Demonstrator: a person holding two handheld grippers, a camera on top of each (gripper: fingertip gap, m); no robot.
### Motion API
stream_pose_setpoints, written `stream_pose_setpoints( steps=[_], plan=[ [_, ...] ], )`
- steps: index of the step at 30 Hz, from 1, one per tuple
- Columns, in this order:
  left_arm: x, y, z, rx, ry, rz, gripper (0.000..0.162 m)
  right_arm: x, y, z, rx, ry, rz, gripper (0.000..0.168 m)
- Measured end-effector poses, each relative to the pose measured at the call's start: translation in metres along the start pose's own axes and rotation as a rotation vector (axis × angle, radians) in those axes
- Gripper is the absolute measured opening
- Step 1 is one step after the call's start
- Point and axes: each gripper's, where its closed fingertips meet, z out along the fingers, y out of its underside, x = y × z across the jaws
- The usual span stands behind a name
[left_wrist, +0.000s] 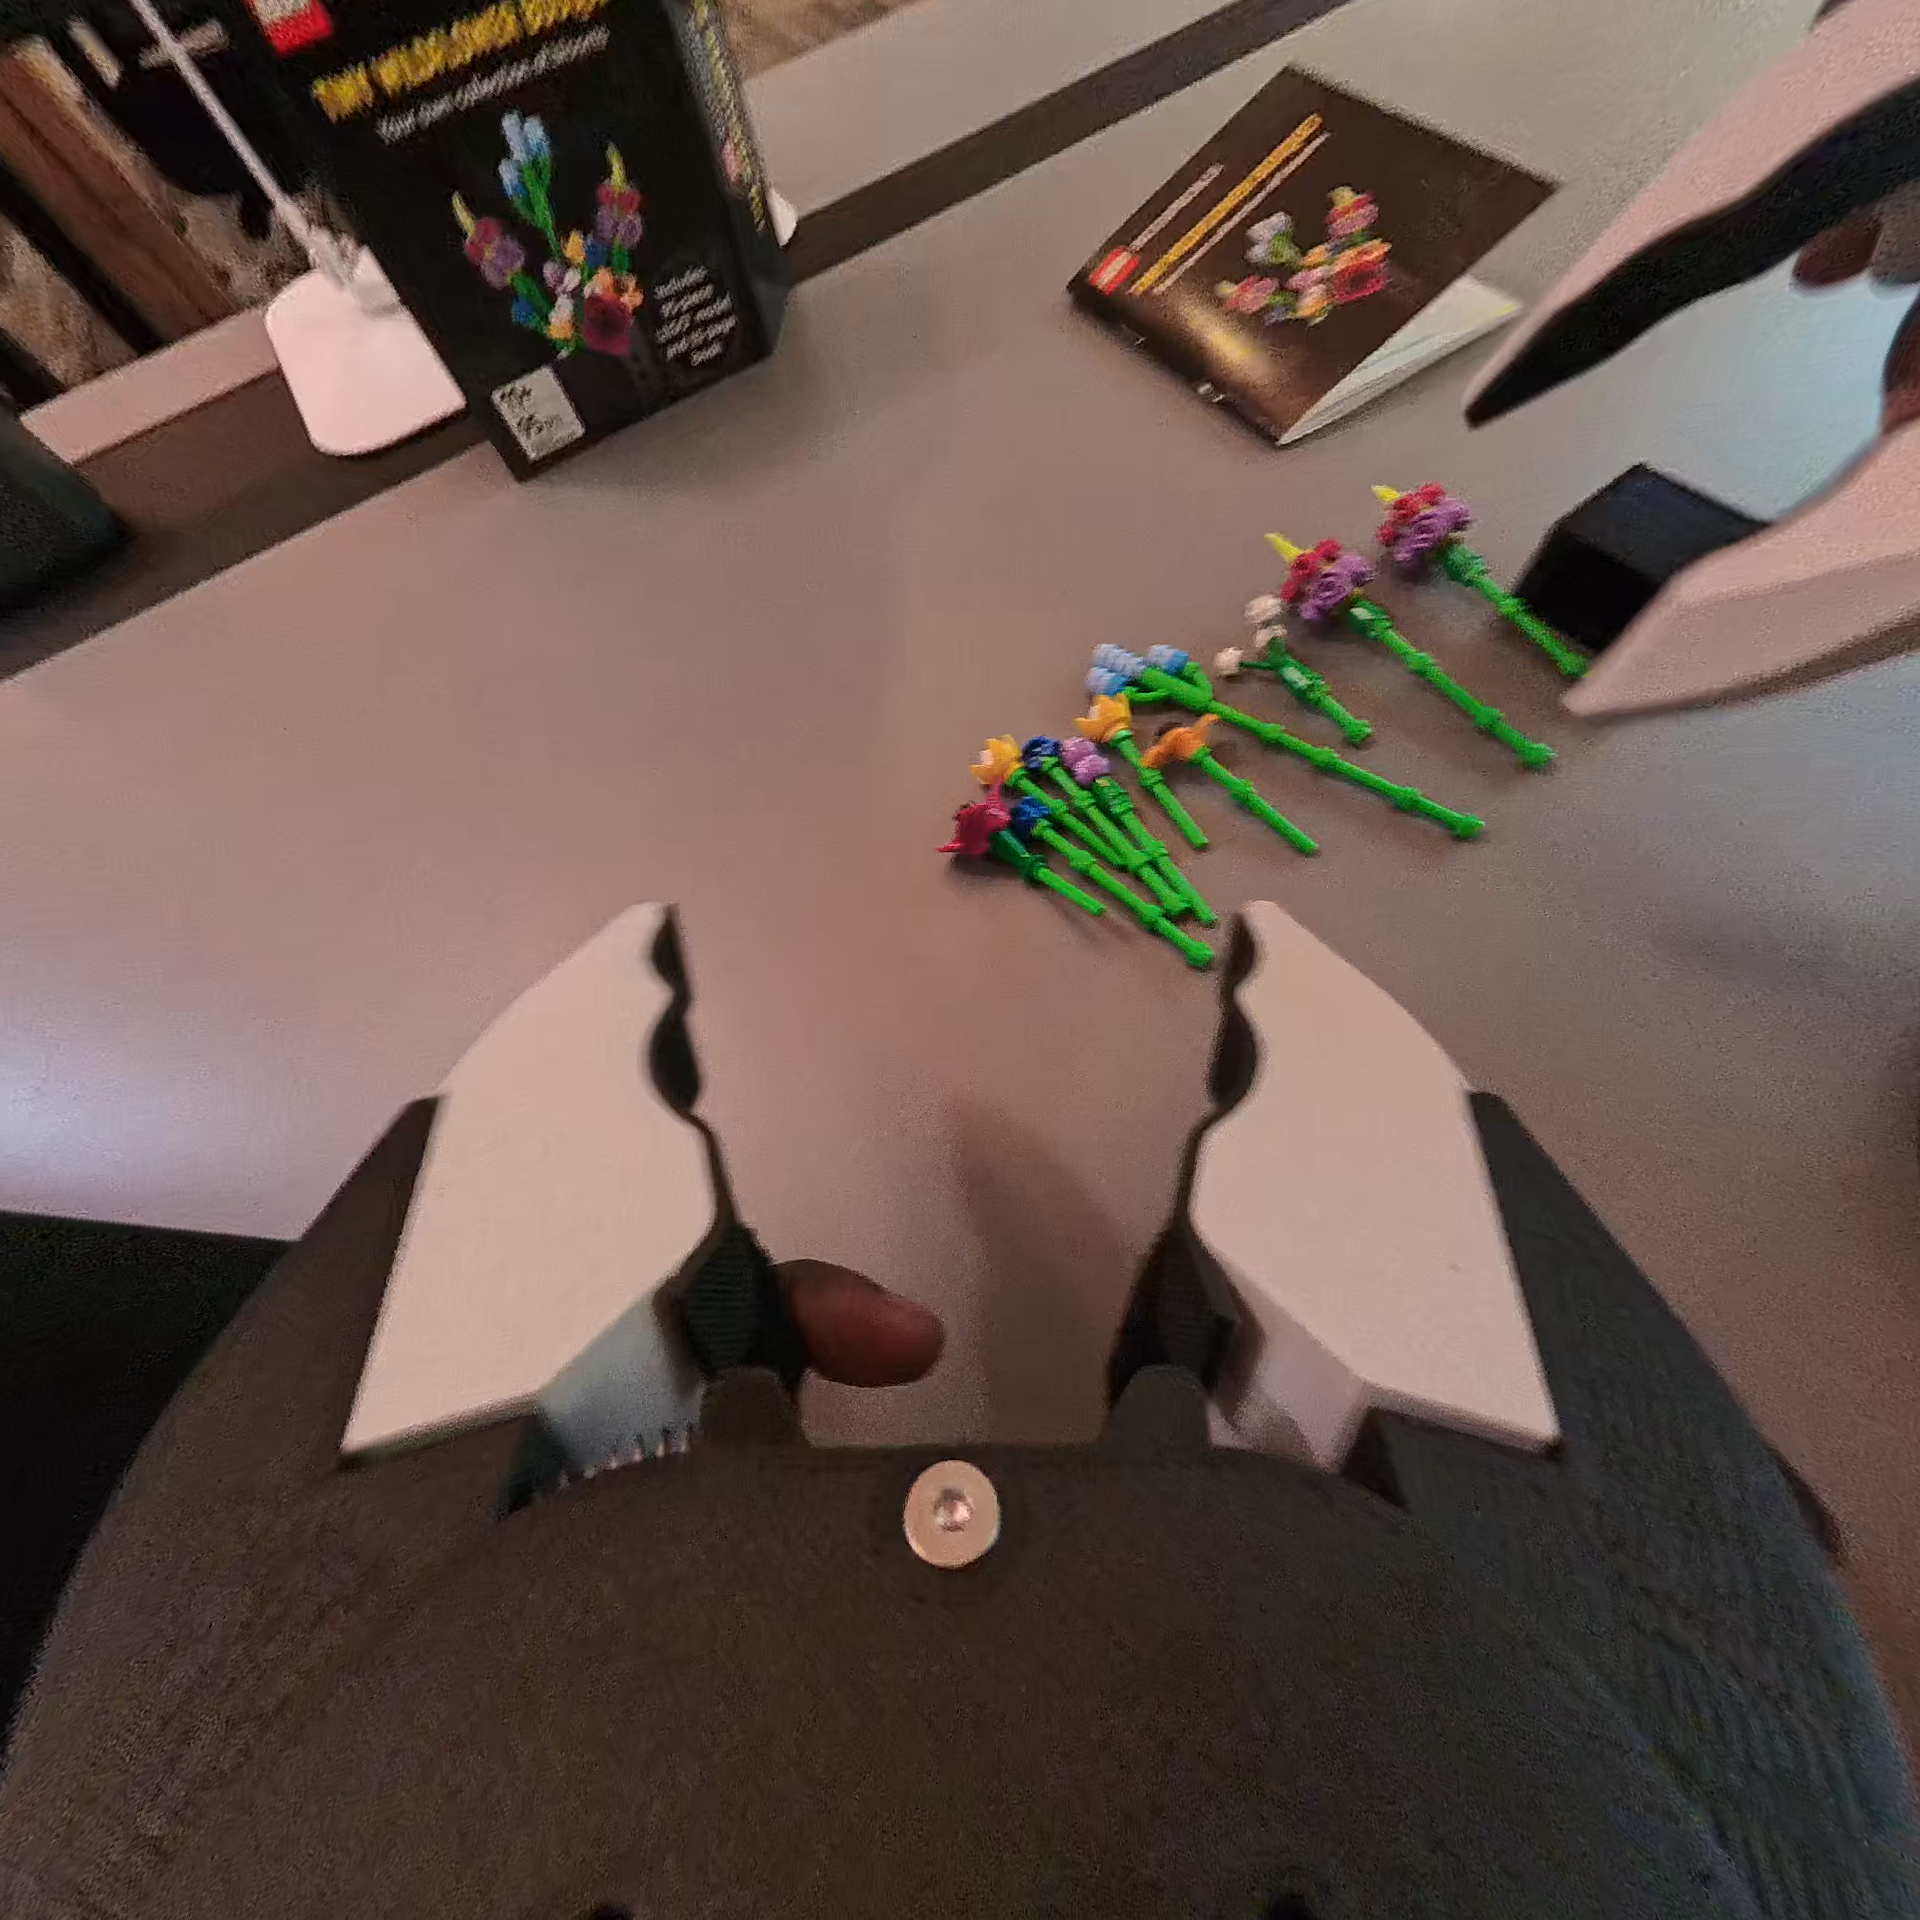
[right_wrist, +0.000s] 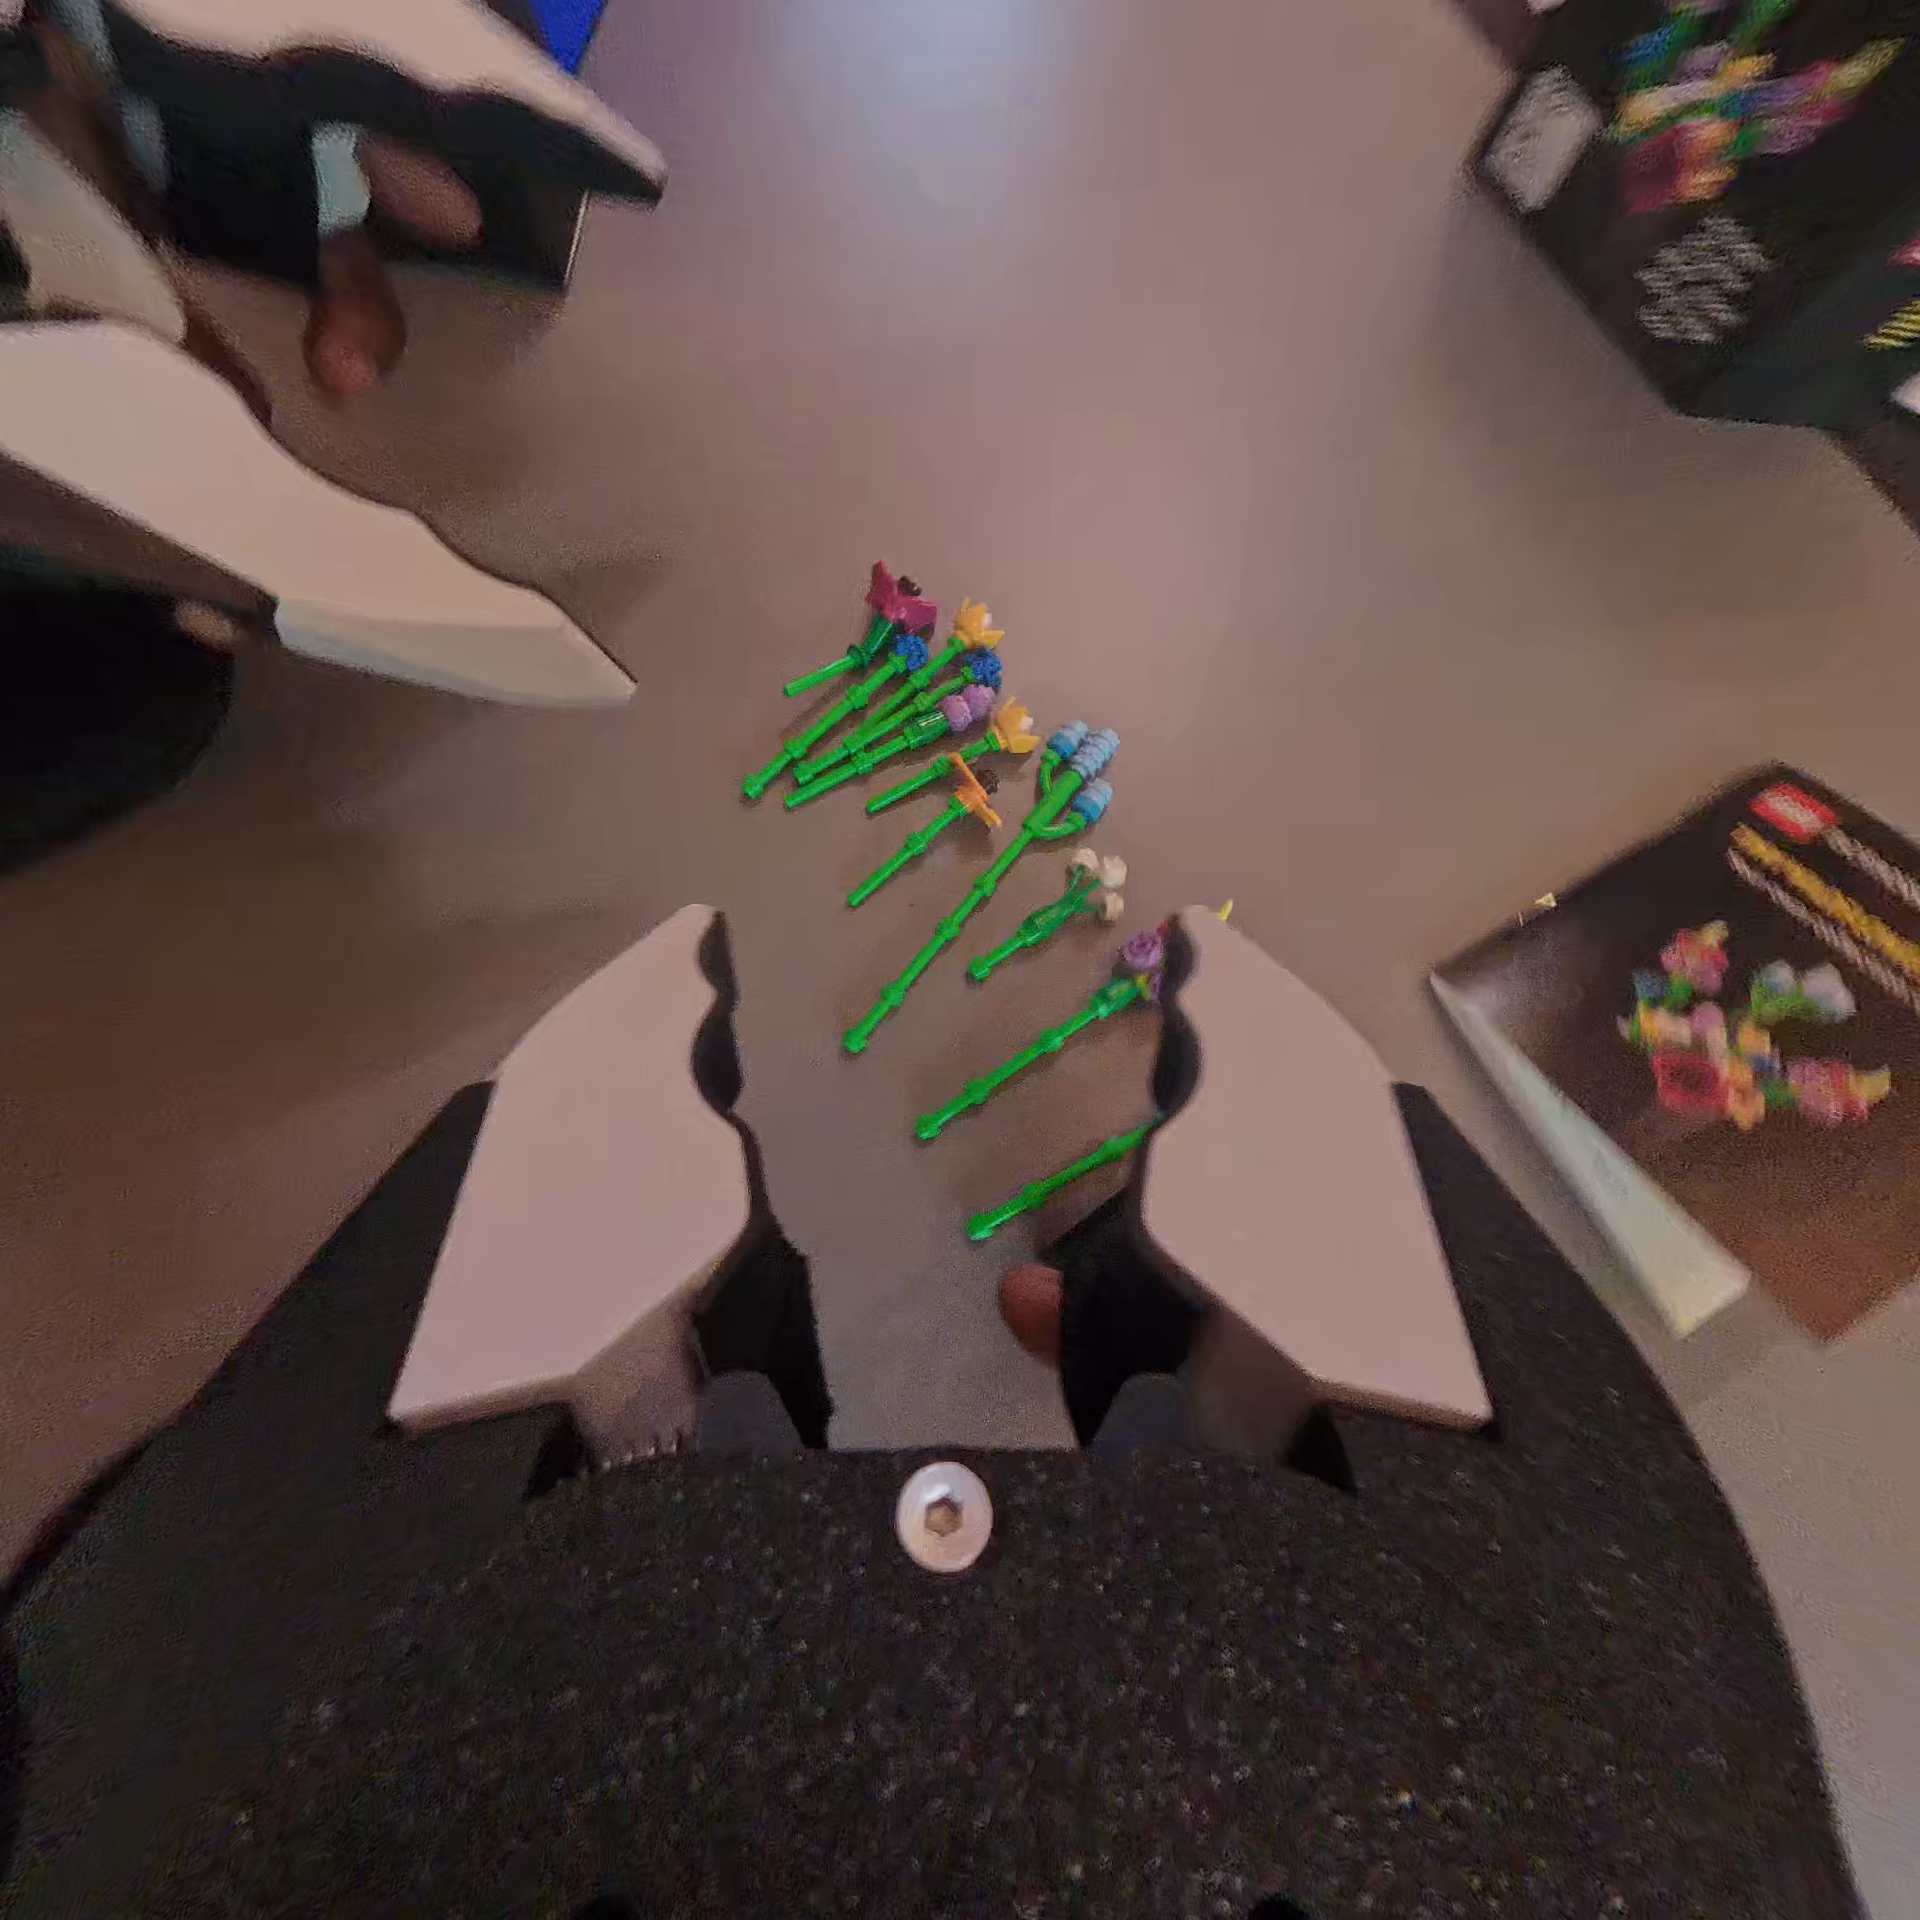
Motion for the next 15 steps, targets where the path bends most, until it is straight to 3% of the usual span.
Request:
stream_pose_setpoints(
  steps=[2, 4, 5, 6, 9, 11, 13, 15],
  plan=[
    [0.012, -0.006, -0.011, 0.061, 0.020, 0.008, 0.063, -0.012, -0.004, -0.012, 0.141, 0.075, 0.077, 0.050],
    [0.020, -0.010, -0.020, 0.102, 0.039, -0.002, 0.037, -0.038, -0.019, -0.020, 0.285, 0.043, 0.114, 0.049],
    [0.023, -0.009, -0.021, 0.101, 0.052, -0.008, 0.009, -0.045, -0.023, -0.022, 0.320, 0.048, 0.121, 0.052],
    [0.024, -0.006, -0.020, 0.091, 0.069, -0.020, 0.000, -0.049, -0.025, -0.021, 0.324, 0.064, 0.115, 0.055],
    [0.030, 0.002, -0.018, 0.066, 0.115, -0.036, 0.000, -0.052, -0.019, -0.014, 0.260, 0.117, 0.047, 0.055],
    [0.034, -0.004, -0.023, 0.086, 0.117, -0.018, 0.000, -0.052, -0.030, -0.019, 0.321, 0.166, 0.017, 0.050],
    [0.036, -0.009, -0.027, 0.100, 0.118, -0.012, 0.000, -0.068, -0.039, -0.017, 0.364, 0.114, -0.069, 0.000],
    [0.035, -0.010, -0.028, 0.103, 0.109, -0.010, 0.000, -0.074, -0.036, -0.007, 0.294, 0.084, -0.106, 0.000]
  ],
)
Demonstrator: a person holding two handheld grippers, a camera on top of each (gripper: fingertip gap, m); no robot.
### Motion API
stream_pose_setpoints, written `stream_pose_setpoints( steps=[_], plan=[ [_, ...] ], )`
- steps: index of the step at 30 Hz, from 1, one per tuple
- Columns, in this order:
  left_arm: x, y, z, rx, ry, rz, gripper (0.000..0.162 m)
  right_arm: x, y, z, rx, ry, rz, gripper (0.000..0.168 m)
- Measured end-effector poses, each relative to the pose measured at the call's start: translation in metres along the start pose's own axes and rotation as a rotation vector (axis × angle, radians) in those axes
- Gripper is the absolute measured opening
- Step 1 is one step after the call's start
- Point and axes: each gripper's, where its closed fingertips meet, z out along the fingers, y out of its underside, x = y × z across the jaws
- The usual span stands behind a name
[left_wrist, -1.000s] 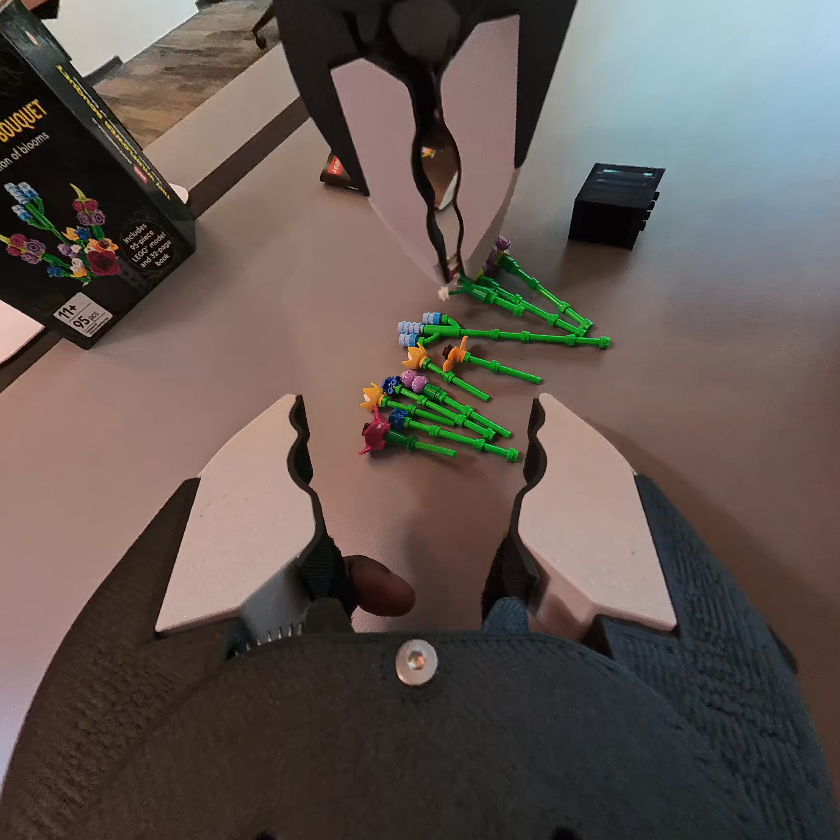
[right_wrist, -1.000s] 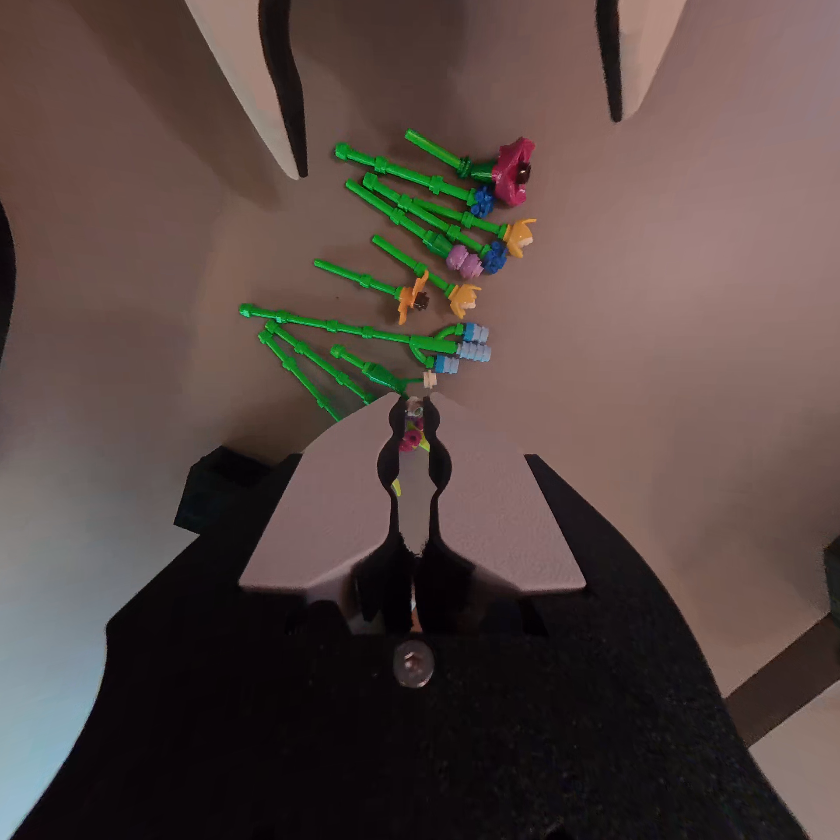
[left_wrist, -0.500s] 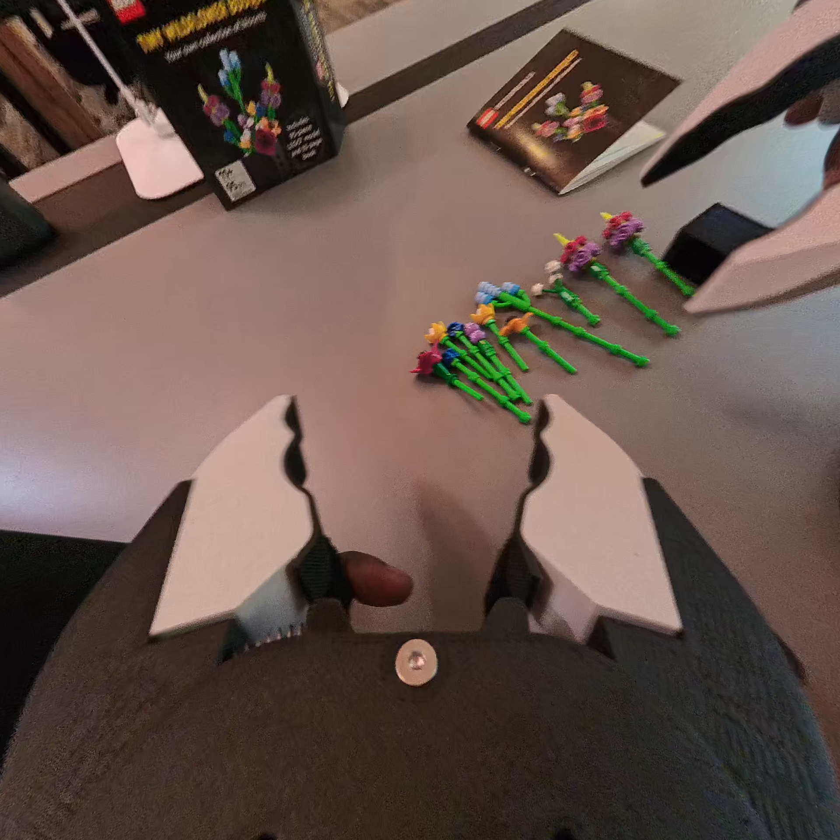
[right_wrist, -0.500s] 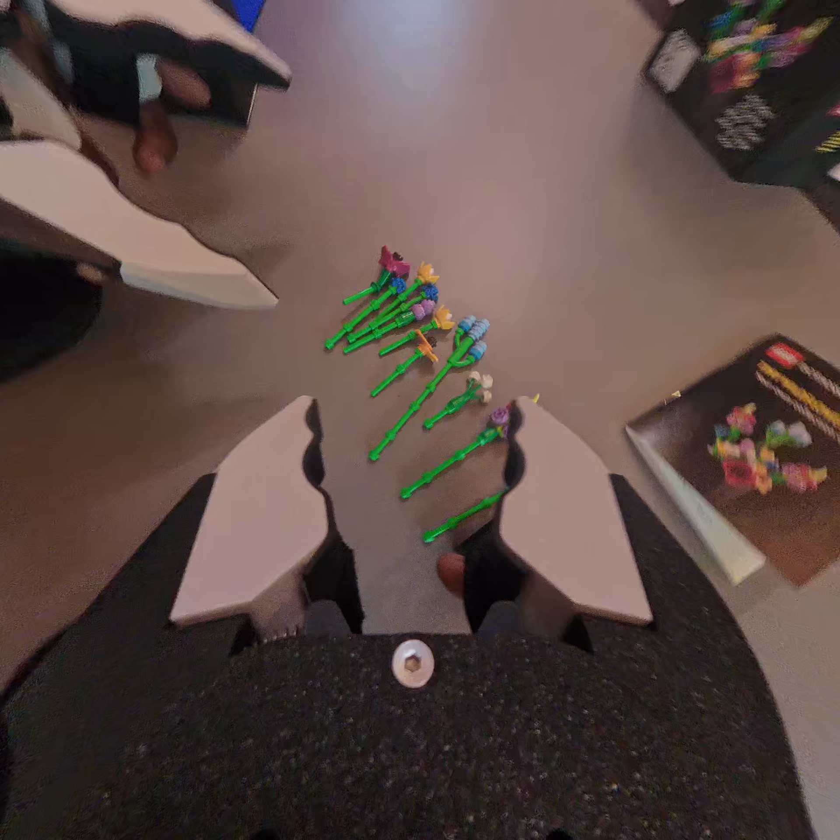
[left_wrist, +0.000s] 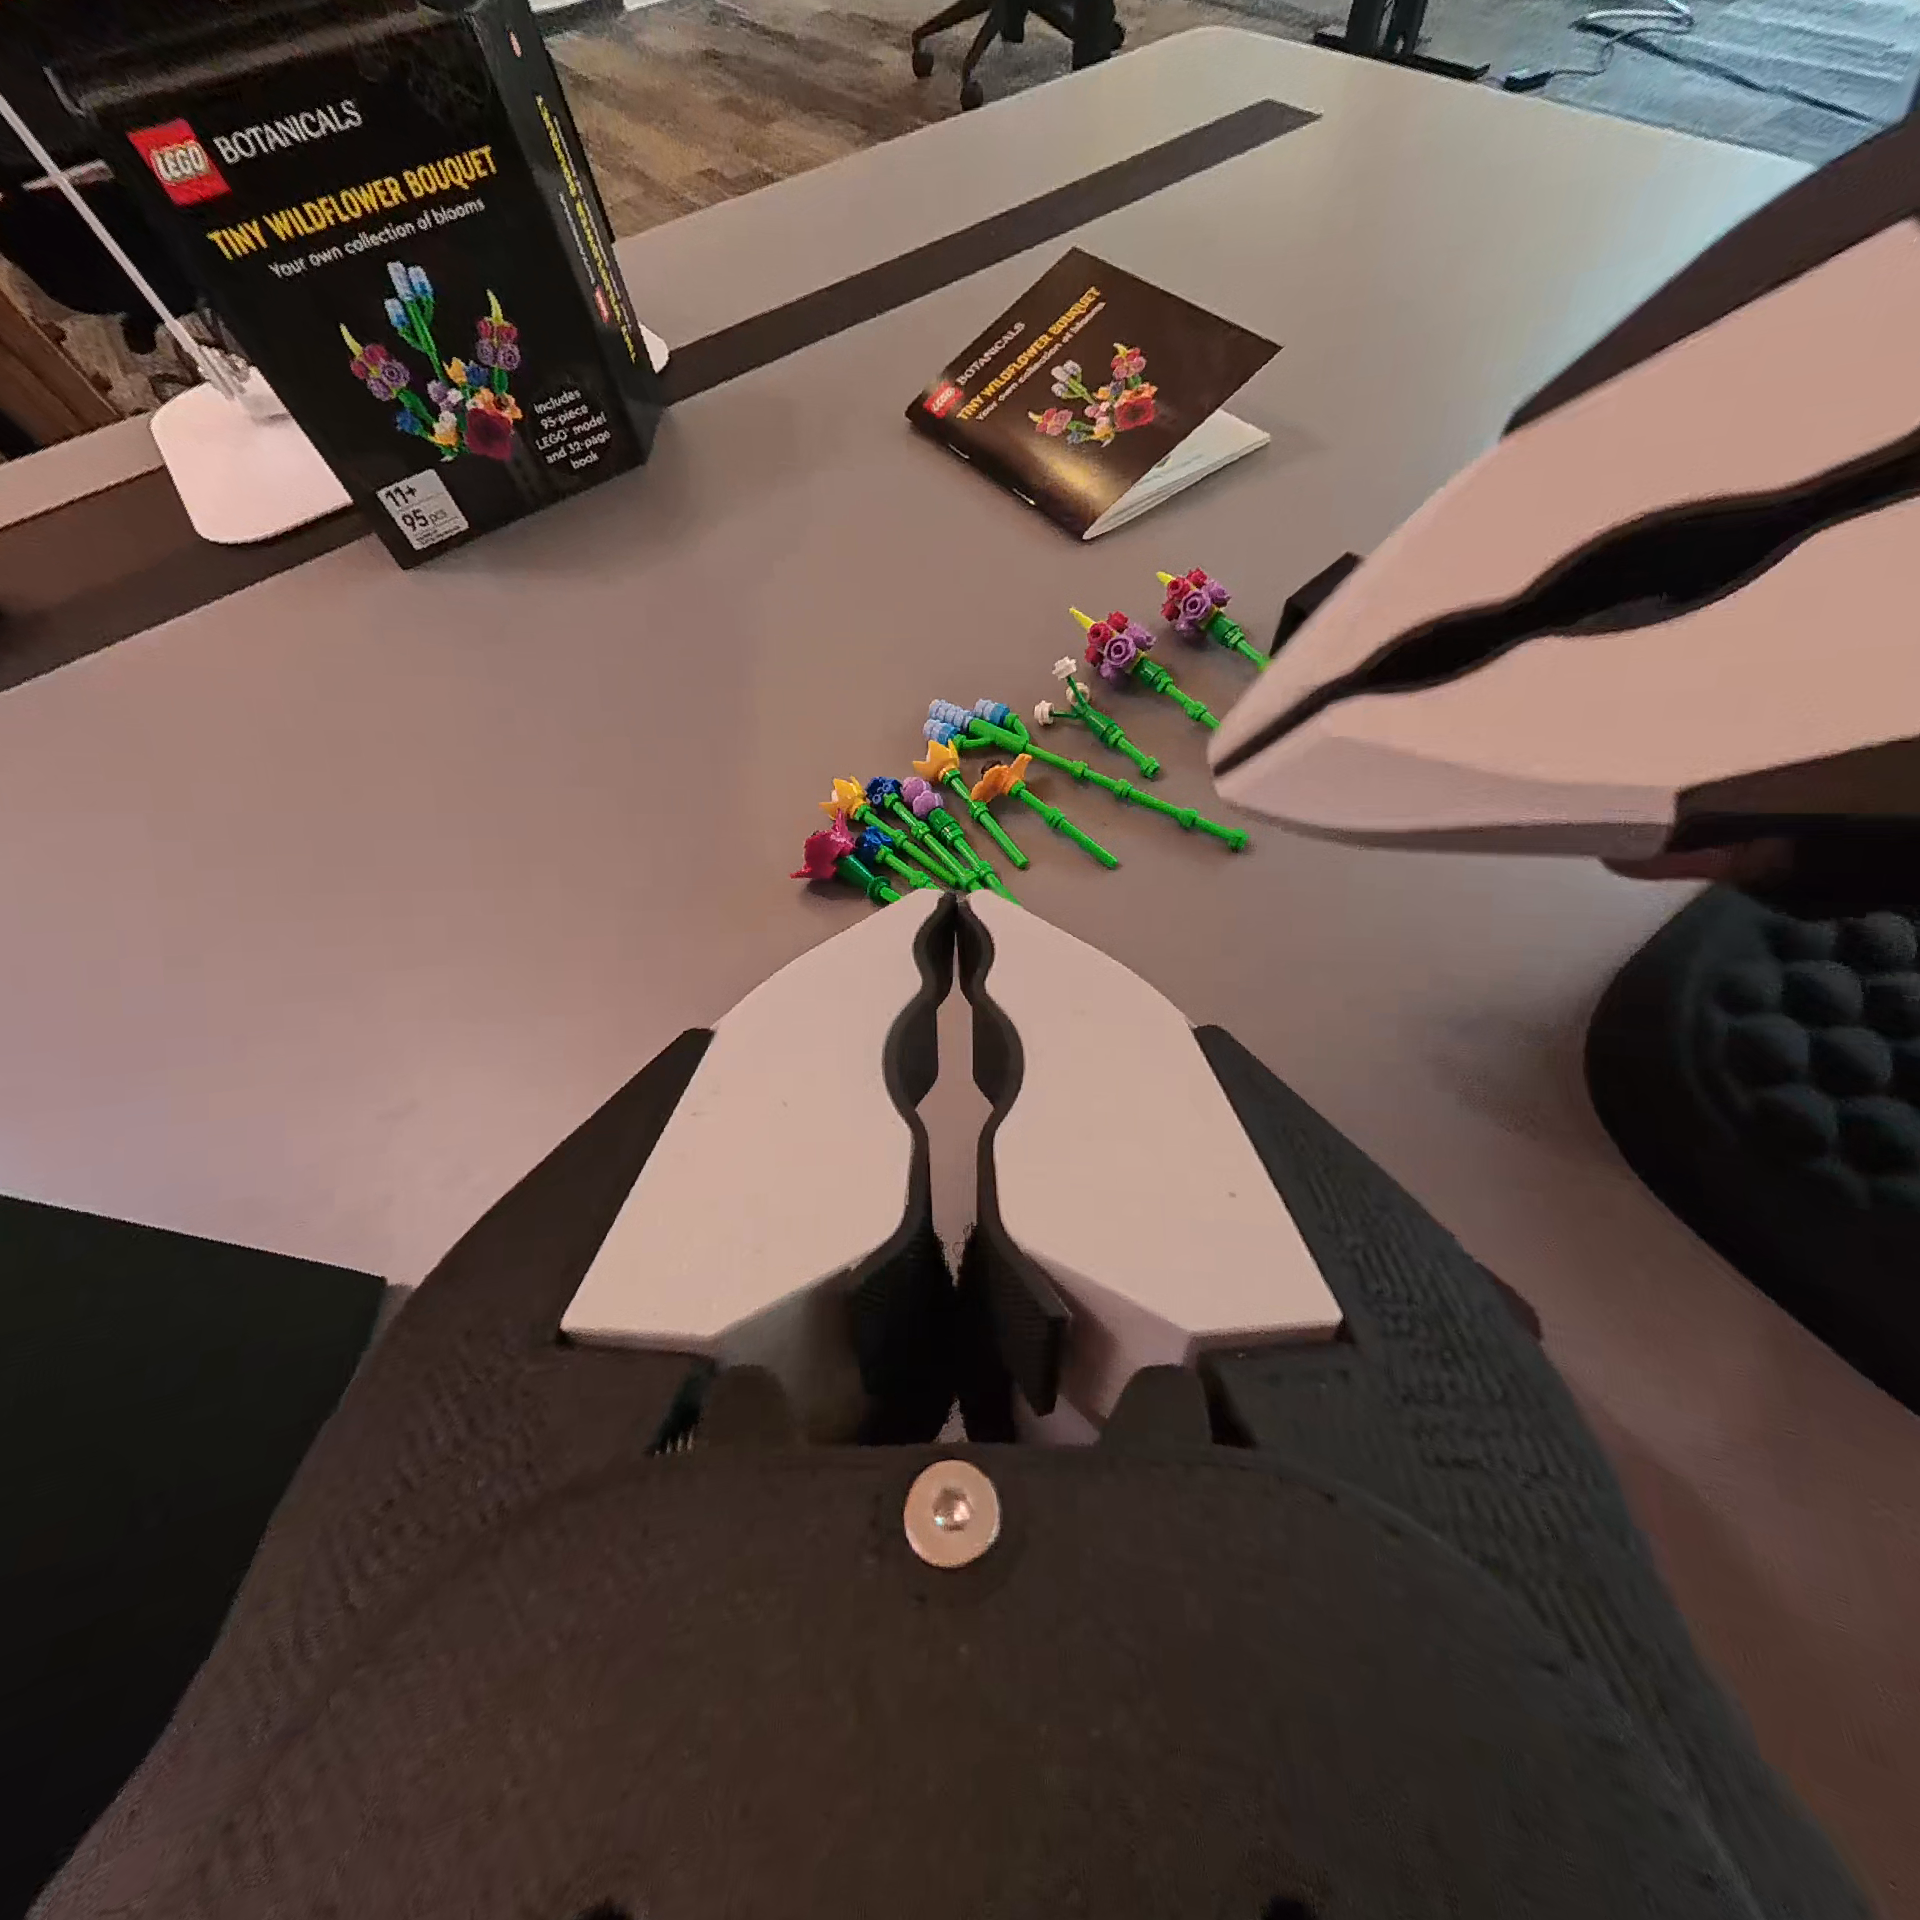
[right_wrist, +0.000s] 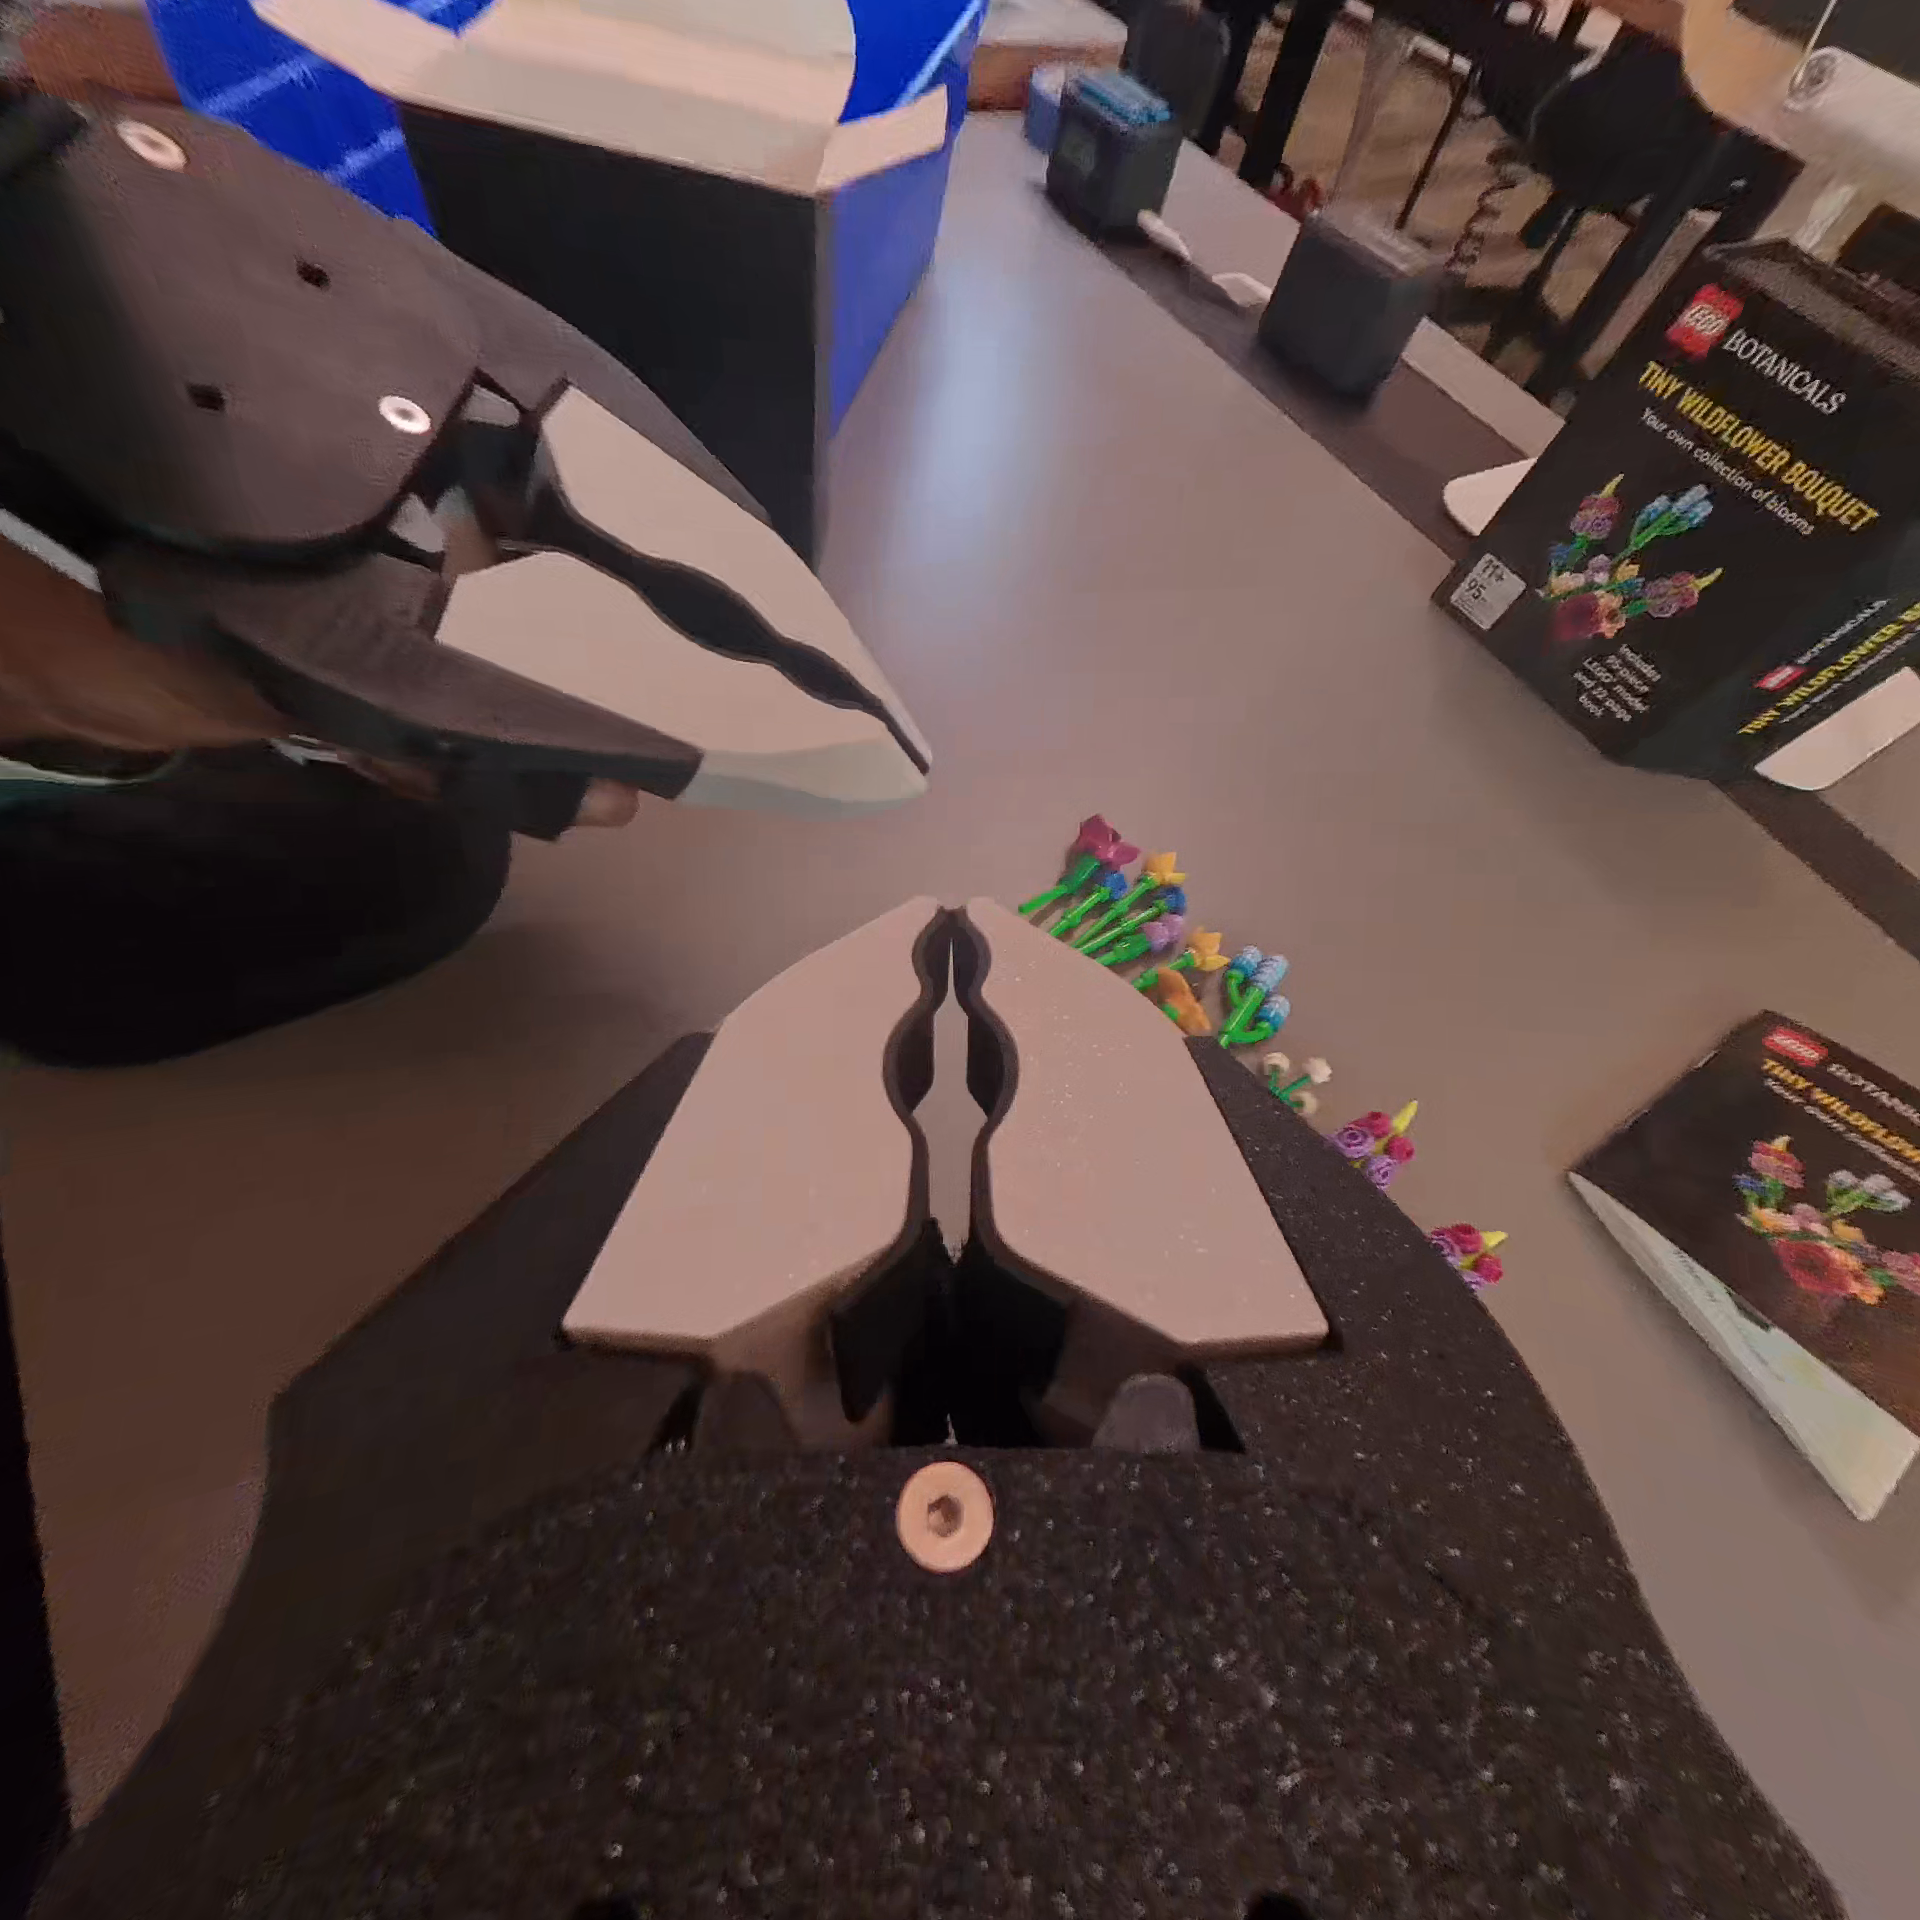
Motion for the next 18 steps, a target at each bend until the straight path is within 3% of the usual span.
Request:
stream_pose_setpoints(
  steps=[4, 6, 9, 12, 14, 18],
  plan=[
    [-0.001, 0.003, -0.002, -0.009, -0.003, -0.005, 0.001, 0.015, -0.029, 0.002, 0.107, 0.100, -0.032, 0.011],
    [-0.001, 0.005, -0.002, -0.010, -0.003, -0.006, 0.001, 0.011, -0.018, 0.009, 0.015, 0.051, -0.049, 0.000],
    [-0.002, 0.005, -0.002, -0.010, 0.001, -0.014, 0.001, 0.016, -0.013, 0.013, -0.024, 0.067, -0.035, 0.002],
    [-0.003, 0.004, -0.002, -0.011, 0.009, -0.016, 0.002, 0.022, -0.013, 0.010, -0.030, 0.115, -0.008, 0.032],
    [-0.003, 0.005, -0.001, -0.015, 0.014, -0.013, 0.002, 0.013, 0.005, 0.014, -0.122, 0.050, -0.015, 0.001],
    [-0.004, 0.009, 0.002, -0.024, 0.027, -0.019, 0.003, 0.011, 0.015, 0.018, -0.130, 0.060, 0.015, 0.005]
  ],
)
